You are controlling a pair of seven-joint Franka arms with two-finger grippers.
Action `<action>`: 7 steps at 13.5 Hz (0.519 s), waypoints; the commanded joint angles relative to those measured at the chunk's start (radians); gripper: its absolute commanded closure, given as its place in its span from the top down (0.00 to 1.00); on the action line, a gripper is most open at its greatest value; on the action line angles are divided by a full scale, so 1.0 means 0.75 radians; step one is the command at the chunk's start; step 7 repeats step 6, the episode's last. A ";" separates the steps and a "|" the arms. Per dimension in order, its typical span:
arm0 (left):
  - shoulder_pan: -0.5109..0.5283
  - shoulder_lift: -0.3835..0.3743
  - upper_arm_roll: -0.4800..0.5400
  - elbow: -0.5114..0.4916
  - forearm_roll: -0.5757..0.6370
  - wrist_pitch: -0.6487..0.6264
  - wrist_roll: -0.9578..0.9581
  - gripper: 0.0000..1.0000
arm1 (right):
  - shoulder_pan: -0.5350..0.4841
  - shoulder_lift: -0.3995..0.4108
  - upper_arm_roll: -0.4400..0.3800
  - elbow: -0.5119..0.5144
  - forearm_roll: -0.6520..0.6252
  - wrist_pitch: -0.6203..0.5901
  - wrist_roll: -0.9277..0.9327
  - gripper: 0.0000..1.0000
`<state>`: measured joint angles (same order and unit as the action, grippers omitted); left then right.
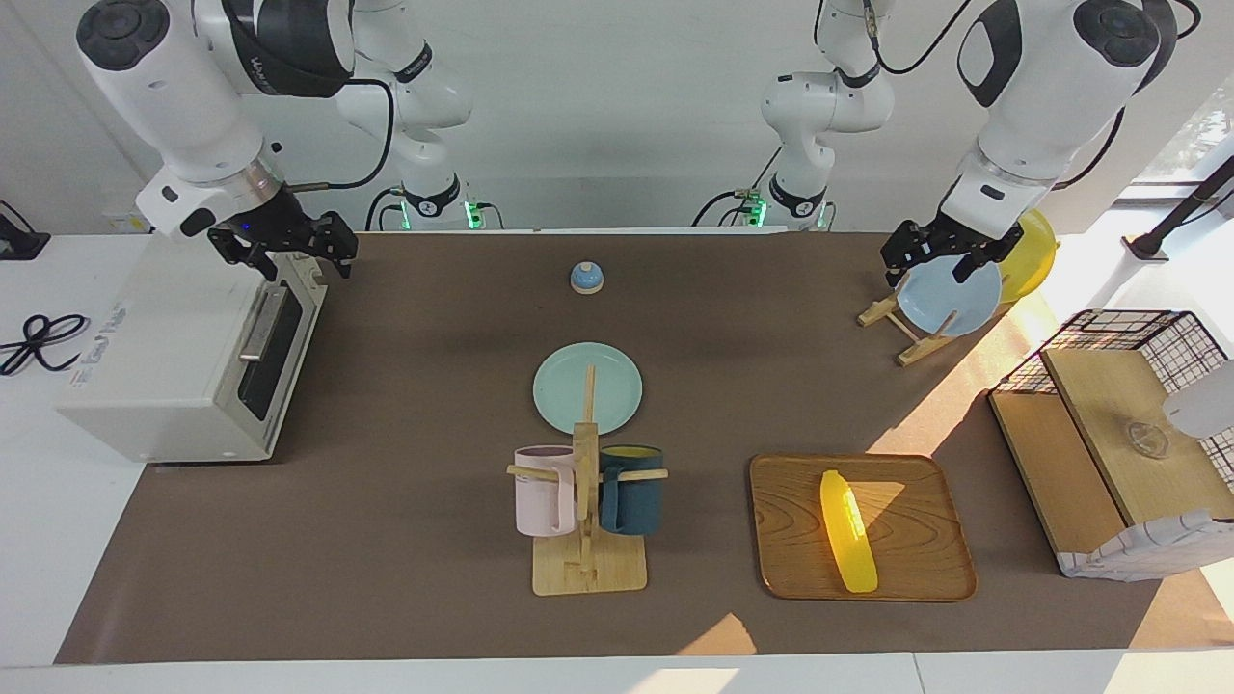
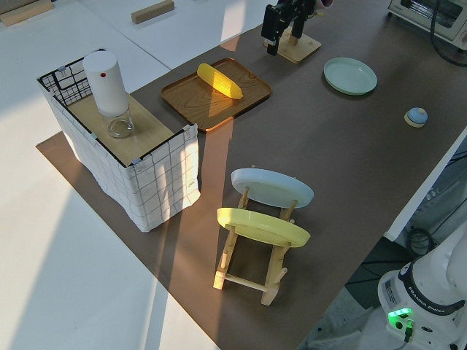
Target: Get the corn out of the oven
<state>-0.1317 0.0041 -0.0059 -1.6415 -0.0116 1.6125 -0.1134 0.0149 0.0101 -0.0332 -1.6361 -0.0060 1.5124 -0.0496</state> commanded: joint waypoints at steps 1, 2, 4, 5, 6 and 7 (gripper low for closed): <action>0.014 -0.020 -0.010 -0.035 -0.005 0.041 -0.008 1.00 | 0.003 -0.011 -0.005 -0.003 0.030 0.014 0.011 1.00; 0.014 -0.022 -0.010 -0.035 -0.005 0.028 -0.010 1.00 | 0.001 -0.011 -0.005 -0.003 0.030 0.014 0.009 1.00; 0.022 -0.032 -0.027 -0.041 -0.005 0.002 -0.014 1.00 | 0.003 -0.011 -0.005 -0.003 0.030 0.014 0.011 1.00; 0.020 -0.030 -0.027 -0.041 -0.005 0.000 -0.012 1.00 | 0.003 -0.011 -0.005 -0.003 0.030 0.014 0.009 1.00; 0.012 -0.028 -0.027 -0.037 -0.005 -0.002 -0.012 1.00 | 0.005 -0.011 -0.003 -0.003 0.030 0.014 0.011 1.00; 0.012 -0.028 -0.027 -0.037 -0.005 -0.002 -0.012 1.00 | 0.005 -0.011 -0.003 -0.003 0.030 0.014 0.011 1.00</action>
